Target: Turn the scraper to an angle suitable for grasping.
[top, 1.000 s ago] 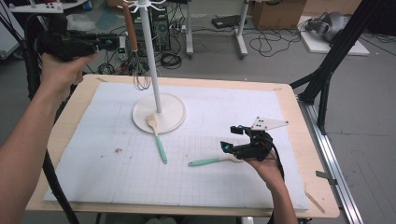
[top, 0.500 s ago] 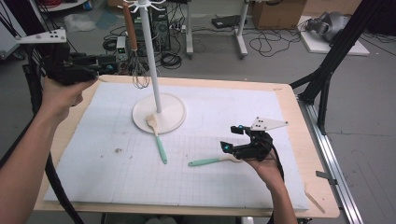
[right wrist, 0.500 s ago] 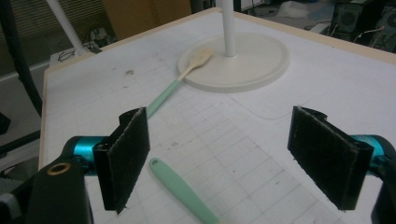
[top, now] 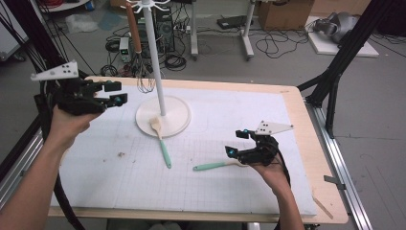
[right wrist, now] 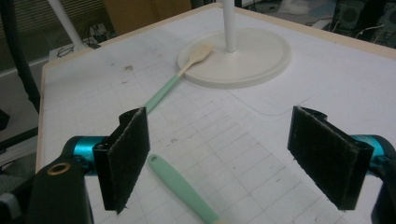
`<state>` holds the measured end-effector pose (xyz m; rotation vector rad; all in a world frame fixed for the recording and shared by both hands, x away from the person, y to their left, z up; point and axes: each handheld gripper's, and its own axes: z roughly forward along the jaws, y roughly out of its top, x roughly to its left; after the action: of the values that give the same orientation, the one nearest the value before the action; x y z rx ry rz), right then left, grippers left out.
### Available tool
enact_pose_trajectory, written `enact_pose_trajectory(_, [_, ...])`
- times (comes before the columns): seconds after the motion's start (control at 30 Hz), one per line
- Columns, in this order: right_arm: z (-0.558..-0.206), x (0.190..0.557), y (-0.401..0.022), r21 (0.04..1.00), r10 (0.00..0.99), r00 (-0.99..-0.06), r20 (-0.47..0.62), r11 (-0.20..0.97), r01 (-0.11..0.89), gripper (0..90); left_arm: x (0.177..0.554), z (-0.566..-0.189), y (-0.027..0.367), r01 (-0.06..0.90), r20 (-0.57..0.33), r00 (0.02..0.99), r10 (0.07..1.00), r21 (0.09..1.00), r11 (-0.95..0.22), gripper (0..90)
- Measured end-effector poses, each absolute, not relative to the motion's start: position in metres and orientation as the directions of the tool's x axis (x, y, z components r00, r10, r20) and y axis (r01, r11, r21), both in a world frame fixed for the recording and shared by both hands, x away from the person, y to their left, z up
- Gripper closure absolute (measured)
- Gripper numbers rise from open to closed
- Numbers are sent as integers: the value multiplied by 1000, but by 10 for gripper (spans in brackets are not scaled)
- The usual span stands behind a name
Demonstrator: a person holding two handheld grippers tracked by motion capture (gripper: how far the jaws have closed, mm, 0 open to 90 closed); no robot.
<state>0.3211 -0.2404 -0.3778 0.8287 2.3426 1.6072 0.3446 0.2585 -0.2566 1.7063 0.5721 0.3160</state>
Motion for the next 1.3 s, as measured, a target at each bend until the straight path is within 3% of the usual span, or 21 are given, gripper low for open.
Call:
enact_pose_trajectory(0.6, [-384, 320, -239, 897, 545, -825, 149, 277, 344, 198, 325, -324, 242, 221, -77, 851, 519, 950, -222, 326])
enact_pose_trajectory(1.3, [-387, 319, -233, 889, 543, -830, 132, 305, 341, 198, 309, -349, 232, 209, -31, 849, 528, 936, -282, 300])
